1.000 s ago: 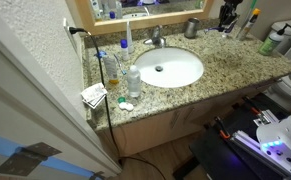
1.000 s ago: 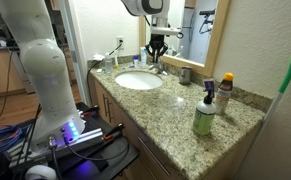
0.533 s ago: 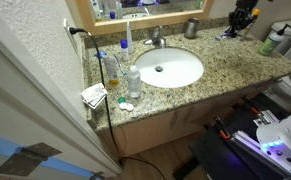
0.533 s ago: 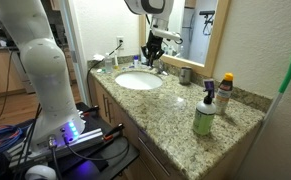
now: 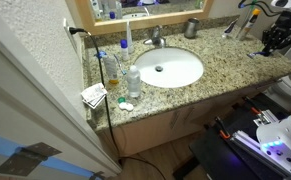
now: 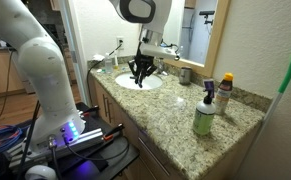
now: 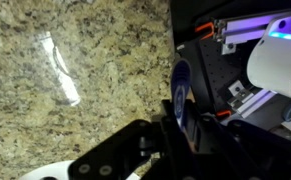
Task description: Put the shaving stick on running water then put it on the counter near you
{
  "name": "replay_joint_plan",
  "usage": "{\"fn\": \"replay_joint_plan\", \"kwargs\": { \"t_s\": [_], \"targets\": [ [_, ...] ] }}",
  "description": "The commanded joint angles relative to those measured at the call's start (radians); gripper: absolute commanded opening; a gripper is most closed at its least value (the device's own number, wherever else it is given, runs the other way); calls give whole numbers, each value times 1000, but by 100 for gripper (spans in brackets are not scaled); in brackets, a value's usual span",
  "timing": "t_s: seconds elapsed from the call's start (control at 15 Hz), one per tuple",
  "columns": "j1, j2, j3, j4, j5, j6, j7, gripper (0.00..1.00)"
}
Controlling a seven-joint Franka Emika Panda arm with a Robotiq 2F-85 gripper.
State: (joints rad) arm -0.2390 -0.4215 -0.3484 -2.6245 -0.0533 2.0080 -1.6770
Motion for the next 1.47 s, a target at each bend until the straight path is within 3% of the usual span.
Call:
{"fn": "replay_joint_plan", "kwargs": {
  "t_s": [0.0,0.07,0.13,0.2,0.47,0.6,0.67,0.87,0.93,1.2,1.4],
  "targets": [
    [-61,-127,-43,-231,-33,266,22,4],
    [-75,-140,-50,-271,-49,339,25,4],
    [-43,-25,-77,-164,-17,378,3,4],
    [-41,-22,-80,-189,-17,440,13,4],
    [-32,84,-54,-176,-42,607,67,4],
    [-35,130,-45,-174,-60,616,88,4],
    [-31,70,-61,-174,-38,564,62,15],
    [-30,119,-50,-170,-42,584,77,15],
    [-43,153,-36,-161,-70,589,103,4],
    [-44,216,-40,-167,-108,598,120,4],
    [-33,267,-49,-167,-74,616,103,4]
  ]
}}
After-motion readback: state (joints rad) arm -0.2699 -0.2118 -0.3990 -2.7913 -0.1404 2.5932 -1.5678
